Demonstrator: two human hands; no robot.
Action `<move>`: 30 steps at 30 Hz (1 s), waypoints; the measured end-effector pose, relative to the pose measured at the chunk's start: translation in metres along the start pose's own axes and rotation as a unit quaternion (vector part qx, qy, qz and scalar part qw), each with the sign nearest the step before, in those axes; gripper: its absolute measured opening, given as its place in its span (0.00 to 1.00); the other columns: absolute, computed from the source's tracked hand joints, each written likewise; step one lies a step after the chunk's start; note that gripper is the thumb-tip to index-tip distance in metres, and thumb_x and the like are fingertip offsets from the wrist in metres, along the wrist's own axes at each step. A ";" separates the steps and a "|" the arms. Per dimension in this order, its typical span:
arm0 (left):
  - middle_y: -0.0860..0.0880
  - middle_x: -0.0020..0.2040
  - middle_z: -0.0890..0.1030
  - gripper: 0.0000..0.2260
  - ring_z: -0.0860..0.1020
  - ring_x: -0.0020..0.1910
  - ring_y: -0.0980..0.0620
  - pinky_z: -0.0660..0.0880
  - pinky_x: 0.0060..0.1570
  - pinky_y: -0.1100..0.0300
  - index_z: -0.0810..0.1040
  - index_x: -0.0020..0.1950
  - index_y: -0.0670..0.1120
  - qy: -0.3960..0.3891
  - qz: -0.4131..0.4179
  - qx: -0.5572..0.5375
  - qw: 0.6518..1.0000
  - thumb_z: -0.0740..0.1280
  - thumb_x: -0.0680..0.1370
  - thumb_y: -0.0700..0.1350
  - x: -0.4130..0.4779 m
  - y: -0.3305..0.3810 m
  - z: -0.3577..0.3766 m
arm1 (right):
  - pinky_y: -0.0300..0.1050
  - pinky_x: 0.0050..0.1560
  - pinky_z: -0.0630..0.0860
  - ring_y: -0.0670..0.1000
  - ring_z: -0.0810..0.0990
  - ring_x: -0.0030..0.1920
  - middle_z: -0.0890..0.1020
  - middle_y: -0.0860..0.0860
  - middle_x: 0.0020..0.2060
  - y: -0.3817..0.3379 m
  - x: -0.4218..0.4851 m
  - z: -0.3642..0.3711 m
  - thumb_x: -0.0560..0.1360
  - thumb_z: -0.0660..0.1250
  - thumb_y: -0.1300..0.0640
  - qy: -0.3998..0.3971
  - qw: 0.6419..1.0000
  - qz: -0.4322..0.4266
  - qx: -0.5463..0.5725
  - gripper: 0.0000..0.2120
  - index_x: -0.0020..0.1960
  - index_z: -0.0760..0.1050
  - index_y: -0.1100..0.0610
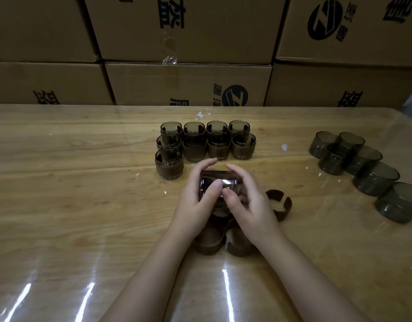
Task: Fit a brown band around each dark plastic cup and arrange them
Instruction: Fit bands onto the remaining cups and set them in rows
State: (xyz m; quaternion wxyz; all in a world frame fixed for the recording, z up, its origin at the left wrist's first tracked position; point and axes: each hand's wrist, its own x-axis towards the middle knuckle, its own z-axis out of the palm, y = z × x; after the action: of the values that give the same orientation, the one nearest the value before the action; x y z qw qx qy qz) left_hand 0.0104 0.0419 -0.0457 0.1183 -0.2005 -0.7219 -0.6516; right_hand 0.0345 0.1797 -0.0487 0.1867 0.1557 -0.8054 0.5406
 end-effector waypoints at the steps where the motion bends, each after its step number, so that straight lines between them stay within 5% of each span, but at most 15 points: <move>1: 0.58 0.54 0.79 0.17 0.79 0.53 0.56 0.75 0.54 0.60 0.72 0.61 0.57 0.007 0.000 -0.012 1.000 0.62 0.72 0.57 -0.001 0.000 0.000 | 0.34 0.45 0.77 0.43 0.78 0.50 0.71 0.38 0.57 -0.001 0.000 0.000 0.73 0.61 0.38 -0.001 1.000 -0.009 -0.004 0.22 0.66 0.63 0.37; 5: 0.60 0.49 0.78 0.14 0.78 0.49 0.57 0.76 0.49 0.60 0.75 0.54 0.52 0.032 -0.003 -0.046 0.998 0.62 0.72 0.56 0.002 0.002 -0.002 | 0.31 0.51 0.73 0.40 0.74 0.54 0.67 0.33 0.59 -0.003 0.001 0.002 0.72 0.66 0.43 -0.007 0.998 -0.053 -0.035 0.26 0.67 0.65 0.42; 9: 0.59 0.45 0.80 0.09 0.78 0.47 0.58 0.75 0.48 0.62 0.77 0.49 0.49 0.062 -0.056 -0.095 0.992 0.64 0.73 0.51 0.007 0.002 -0.002 | 0.33 0.63 0.68 0.38 0.67 0.65 0.68 0.44 0.63 -0.004 0.002 0.003 0.72 0.69 0.49 -0.008 0.988 -0.122 -0.096 0.26 0.68 0.69 0.51; 17: 0.49 0.48 0.83 0.13 0.81 0.50 0.52 0.77 0.50 0.54 0.80 0.50 0.49 0.047 -0.163 -0.162 0.972 0.61 0.73 0.53 0.010 -0.001 -0.003 | 0.44 0.71 0.64 0.55 0.68 0.69 0.66 0.52 0.66 -0.002 0.003 0.004 0.70 0.73 0.64 -0.021 0.941 -0.244 -0.235 0.25 0.63 0.68 0.52; 22: 0.52 0.42 0.83 0.13 0.81 0.45 0.57 0.76 0.45 0.66 0.79 0.48 0.43 0.039 -0.117 -0.144 0.982 0.61 0.74 0.50 0.010 0.001 -0.002 | 0.38 0.67 0.63 0.55 0.70 0.63 0.65 0.51 0.65 -0.004 -0.001 0.002 0.72 0.71 0.54 -0.023 0.942 -0.220 -0.252 0.25 0.64 0.66 0.50; 30: 0.56 0.39 0.82 0.11 0.79 0.41 0.62 0.74 0.44 0.70 0.80 0.45 0.47 -0.008 -0.078 -0.108 0.991 0.62 0.74 0.52 0.005 0.001 0.002 | 0.52 0.52 0.74 0.58 0.76 0.53 0.69 0.56 0.58 -0.014 -0.004 0.001 0.75 0.61 0.48 0.021 0.927 -0.207 -0.312 0.20 0.63 0.62 0.54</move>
State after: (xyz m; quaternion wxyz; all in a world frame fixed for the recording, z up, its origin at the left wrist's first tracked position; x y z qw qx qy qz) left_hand 0.0063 0.0446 -0.0432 0.0395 -0.1602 -0.6617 -0.7314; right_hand 0.0439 0.1734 -0.0396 0.3504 0.2417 -0.8791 0.2143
